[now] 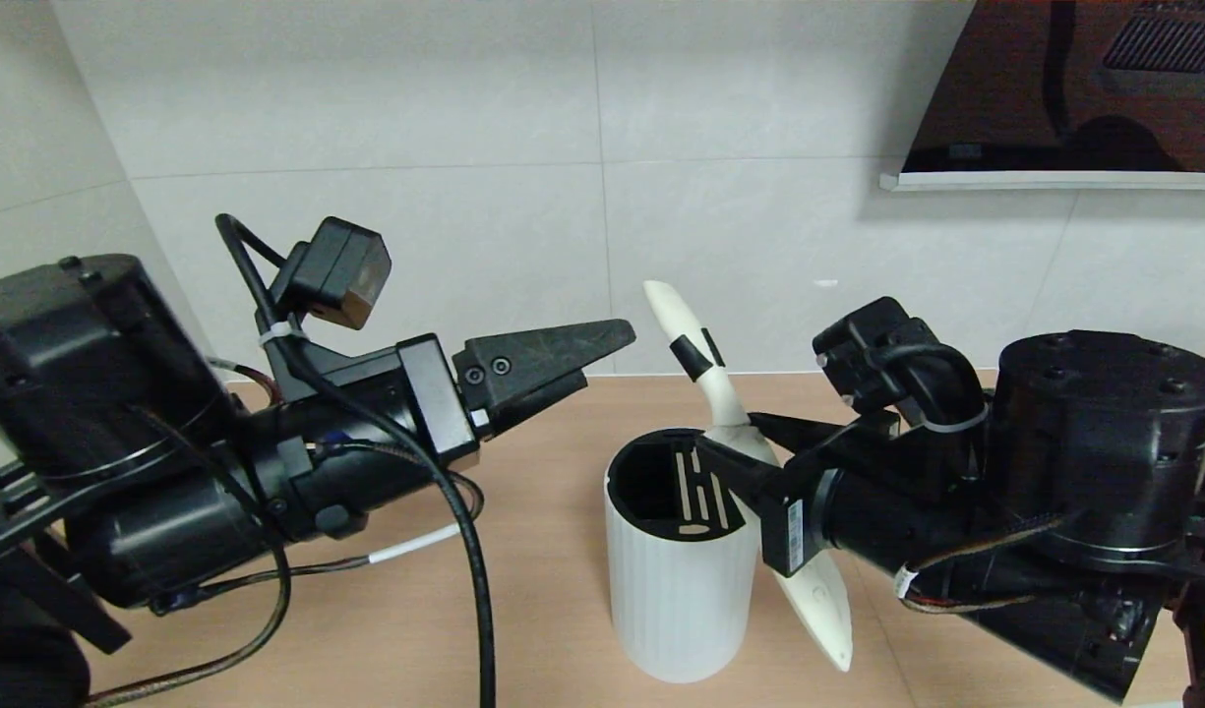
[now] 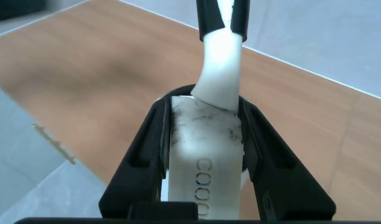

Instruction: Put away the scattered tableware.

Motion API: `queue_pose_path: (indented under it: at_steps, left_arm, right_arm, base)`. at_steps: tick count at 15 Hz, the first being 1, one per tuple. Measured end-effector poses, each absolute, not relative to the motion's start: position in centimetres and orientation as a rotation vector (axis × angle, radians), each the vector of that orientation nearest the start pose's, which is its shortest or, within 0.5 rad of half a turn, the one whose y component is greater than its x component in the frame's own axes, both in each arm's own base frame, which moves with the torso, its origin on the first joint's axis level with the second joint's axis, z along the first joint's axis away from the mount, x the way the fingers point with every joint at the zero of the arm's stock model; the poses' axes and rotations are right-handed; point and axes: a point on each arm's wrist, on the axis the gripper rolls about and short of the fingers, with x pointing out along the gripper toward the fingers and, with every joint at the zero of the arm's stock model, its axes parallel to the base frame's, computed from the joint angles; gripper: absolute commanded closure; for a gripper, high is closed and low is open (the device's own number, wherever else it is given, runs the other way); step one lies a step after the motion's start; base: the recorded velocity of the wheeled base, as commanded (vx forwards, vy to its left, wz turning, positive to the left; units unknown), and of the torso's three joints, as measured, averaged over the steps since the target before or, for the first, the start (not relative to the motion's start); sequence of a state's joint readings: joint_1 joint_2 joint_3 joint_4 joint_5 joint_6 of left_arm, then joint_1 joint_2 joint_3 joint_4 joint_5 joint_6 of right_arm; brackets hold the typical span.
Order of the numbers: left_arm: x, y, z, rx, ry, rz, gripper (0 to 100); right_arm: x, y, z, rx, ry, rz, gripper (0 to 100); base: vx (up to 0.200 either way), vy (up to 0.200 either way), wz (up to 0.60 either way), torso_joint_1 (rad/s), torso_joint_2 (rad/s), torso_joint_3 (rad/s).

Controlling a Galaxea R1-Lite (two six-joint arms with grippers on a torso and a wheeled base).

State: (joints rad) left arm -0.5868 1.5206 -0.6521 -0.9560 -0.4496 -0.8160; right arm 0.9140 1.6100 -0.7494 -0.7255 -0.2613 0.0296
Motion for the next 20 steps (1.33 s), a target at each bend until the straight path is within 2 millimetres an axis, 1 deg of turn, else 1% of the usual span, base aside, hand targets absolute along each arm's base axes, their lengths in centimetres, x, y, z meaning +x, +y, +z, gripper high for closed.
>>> queue_pose_path:
  at_steps: [3,6,9,14,18,19,20]
  left_arm:
    - [21.3,-16.5,21.5,-0.755,0.336,-0.969,0]
    - [22.0,-17.6,21.0,-0.751,0.344,-0.943,0]
    - [22.8,-18.3,20.7,-0.748,0.339,-0.93,0]
    - [23.7,-19.7,19.8,-0.68,0.225,-0.887,0]
    - [23.9,-20.1,19.0,-0.67,0.243,-0.883,0]
    - [23.9,-20.1,19.0,-0.669,0.246,-0.883,100]
    - [23.9,-20.1,18.9,-0.669,0.248,-0.883,100]
  right_arm:
    - [17.1,22.7,20.7,-0.021,0.107,0.681,100]
    - [16.5,23.1,20.9,-0.007,0.099,0.704,100]
    - [15.9,23.6,20.8,0.009,0.107,0.73,100]
    - [15.3,24.2,20.2,0.006,0.129,0.759,100]
    - [15.2,24.5,19.9,-0.001,0.138,0.766,100]
    - [15.2,24.5,19.9,-0.002,0.139,0.767,100]
    - [15.2,24.5,19.9,-0.002,0.139,0.767,100]
  base:
    - [0.0,0.0,0.0,0.0,0.0,0.0]
    - [0.0,0.0,0.0,0.0,0.0,0.0]
    - [0.0,0.0,0.0,0.0,0.0,0.0]
    - [0.0,0.0,0.0,0.0,0.0,0.0]
    - [0.0,0.0,0.0,0.0,0.0,0.0]
    - [0.0,0.0,0.0,0.0,0.0,0.0]
    - [0.0,0.0,0.0,0.0,0.0,0.0]
